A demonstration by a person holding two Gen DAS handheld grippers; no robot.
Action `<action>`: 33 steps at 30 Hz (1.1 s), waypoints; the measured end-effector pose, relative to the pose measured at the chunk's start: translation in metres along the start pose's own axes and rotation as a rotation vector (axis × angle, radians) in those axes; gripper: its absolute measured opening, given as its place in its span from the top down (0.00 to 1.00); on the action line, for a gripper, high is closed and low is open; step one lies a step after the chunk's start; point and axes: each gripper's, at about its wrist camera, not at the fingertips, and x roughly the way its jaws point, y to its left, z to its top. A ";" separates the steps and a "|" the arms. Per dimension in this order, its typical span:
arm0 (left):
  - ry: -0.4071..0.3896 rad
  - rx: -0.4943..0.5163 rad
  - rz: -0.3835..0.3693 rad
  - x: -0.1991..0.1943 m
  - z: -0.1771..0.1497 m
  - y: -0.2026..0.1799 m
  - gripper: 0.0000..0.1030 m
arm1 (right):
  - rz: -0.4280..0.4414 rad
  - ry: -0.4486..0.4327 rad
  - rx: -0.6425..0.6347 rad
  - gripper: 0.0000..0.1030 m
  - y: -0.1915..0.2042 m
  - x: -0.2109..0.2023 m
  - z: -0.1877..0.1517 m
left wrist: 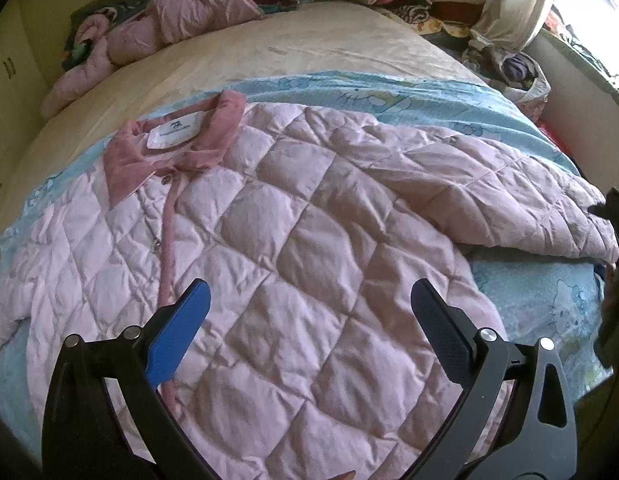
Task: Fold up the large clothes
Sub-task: 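Close the right gripper on the sleeve cuff, then lift the sleeve with the right gripper and carry it across the jacket front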
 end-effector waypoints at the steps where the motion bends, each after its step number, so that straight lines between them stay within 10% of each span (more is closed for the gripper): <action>1: 0.013 -0.004 0.005 -0.001 -0.001 0.003 0.09 | 0.006 -0.009 0.007 0.04 -0.004 0.006 0.004; 6: -0.012 -0.002 0.041 -0.021 0.002 0.024 0.09 | 0.057 -0.080 0.041 0.59 -0.011 -0.004 0.015; 9: -0.016 -0.023 0.045 -0.032 0.002 0.037 0.09 | 0.102 -0.106 -0.042 0.73 0.004 -0.016 0.017; 33: -0.140 -0.063 0.006 -0.139 0.015 0.160 0.09 | 0.533 -0.218 -0.530 0.79 0.224 -0.232 -0.100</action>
